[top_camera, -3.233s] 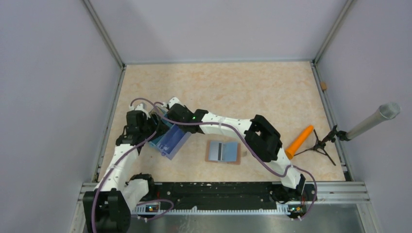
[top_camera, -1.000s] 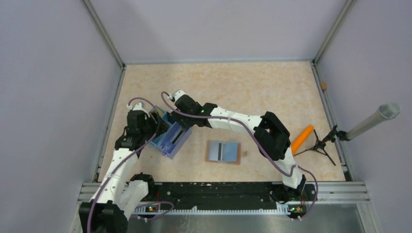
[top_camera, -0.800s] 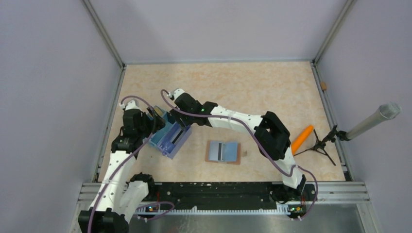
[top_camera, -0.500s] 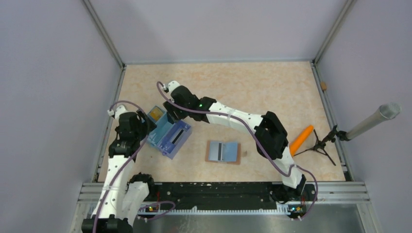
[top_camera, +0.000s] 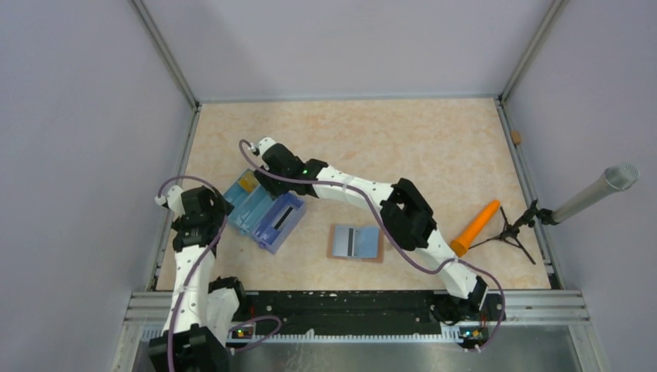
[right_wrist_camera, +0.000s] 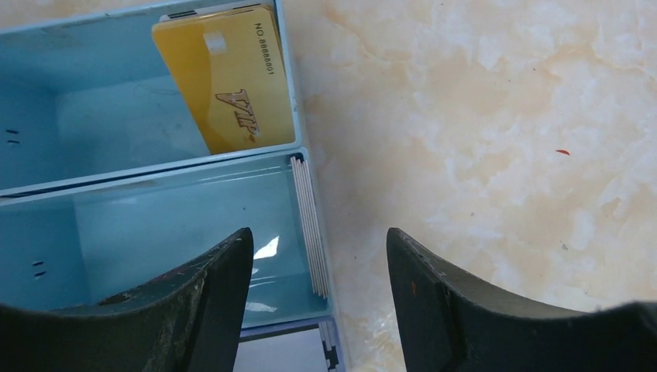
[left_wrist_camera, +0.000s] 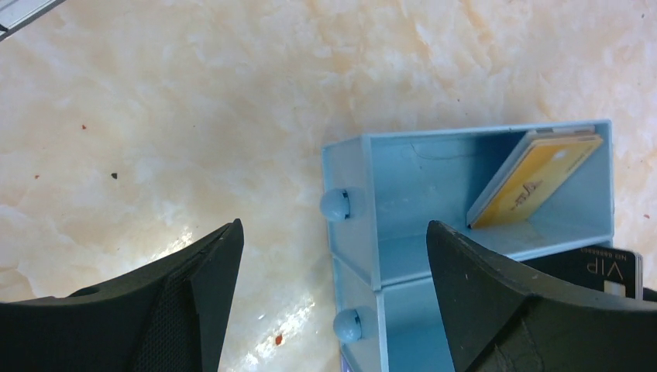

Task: Put the credit cards into the card holder
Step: Pick up the credit card from the storage box.

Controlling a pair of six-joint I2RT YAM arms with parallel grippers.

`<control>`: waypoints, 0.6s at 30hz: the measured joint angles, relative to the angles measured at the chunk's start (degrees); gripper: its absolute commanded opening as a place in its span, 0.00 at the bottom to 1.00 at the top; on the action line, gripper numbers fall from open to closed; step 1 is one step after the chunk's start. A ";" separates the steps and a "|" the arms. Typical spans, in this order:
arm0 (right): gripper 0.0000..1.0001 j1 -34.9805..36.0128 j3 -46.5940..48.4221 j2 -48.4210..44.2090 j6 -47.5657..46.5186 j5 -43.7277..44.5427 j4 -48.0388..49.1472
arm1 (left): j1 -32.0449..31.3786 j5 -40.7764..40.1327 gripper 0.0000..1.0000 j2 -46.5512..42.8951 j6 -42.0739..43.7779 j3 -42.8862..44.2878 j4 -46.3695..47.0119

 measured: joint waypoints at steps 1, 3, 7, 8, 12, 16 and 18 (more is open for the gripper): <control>0.63 0.02 0.44 0.59 -0.15 0.33 -0.09 | 0.83 0.55 0.89 0.76 -0.04 -0.20 0.79; 0.61 0.07 1.79 1.73 -0.39 1.49 -0.72 | 2.91 1.84 0.87 2.38 -0.09 -0.68 2.71; 0.57 0.26 4.31 3.52 -0.92 4.52 -1.18 | 6.14 4.20 0.78 5.92 -0.09 -1.44 6.05; 0.57 0.31 4.87 3.93 -1.07 5.20 -1.25 | 6.67 4.72 0.76 7.02 -0.11 -1.66 7.06; 0.55 0.50 6.43 5.16 -1.77 7.50 -1.55 | 7.72 6.58 0.67 10.29 -0.11 -2.25 9.35; 0.52 0.76 7.28 5.62 -2.01 8.59 -1.77 | 7.89 7.56 0.55 11.61 0.13 -2.43 10.80; 0.51 0.85 7.34 5.66 -2.19 9.05 -1.77 | 7.91 8.02 0.48 11.76 0.35 -2.43 11.43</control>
